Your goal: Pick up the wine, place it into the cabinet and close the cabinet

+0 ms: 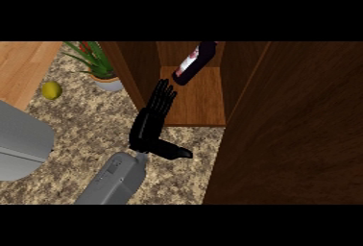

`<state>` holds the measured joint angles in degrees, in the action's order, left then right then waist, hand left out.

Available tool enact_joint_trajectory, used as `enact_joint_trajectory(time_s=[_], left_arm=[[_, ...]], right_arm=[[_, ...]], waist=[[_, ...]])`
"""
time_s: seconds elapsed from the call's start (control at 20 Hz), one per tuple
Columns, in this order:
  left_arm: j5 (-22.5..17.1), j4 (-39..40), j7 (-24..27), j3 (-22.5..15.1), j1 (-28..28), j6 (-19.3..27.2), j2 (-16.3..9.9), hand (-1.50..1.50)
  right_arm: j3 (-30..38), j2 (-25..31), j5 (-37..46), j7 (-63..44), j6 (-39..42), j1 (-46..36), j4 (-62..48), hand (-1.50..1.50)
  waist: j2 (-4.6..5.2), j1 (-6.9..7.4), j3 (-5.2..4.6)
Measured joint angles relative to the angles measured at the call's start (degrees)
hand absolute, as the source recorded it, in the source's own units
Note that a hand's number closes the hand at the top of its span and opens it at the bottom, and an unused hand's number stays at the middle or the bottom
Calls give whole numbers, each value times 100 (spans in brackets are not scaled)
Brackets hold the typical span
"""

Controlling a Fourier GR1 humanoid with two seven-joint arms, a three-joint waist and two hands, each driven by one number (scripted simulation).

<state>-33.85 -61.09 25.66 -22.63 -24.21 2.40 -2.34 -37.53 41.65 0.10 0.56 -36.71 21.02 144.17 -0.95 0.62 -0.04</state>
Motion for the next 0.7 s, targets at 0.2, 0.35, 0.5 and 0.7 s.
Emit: enact_joint_trajectory(time_s=[0.2,0.35,0.5,0.7], left_arm=[[-87,-859,-161,-82,703,-62,-251,-150],[-171,-1288,-194,-77,1167,-218,-476,-150],[-230,-1688,-257,13,1446,-251,-681,-150],[-340,-1973,-207,246,1738,-482,-1051,-150]], right_arm=[[76,173,6,32,84,-5,-3,-150],[13,296,1,43,256,-46,-8,-150],[37,461,-17,137,475,-25,-5,-150],[-198,592,-46,234,837,-50,-18,-150]], waist=[[23,-15,2],[38,-29,1],[45,-53,3],[49,-42,1]])
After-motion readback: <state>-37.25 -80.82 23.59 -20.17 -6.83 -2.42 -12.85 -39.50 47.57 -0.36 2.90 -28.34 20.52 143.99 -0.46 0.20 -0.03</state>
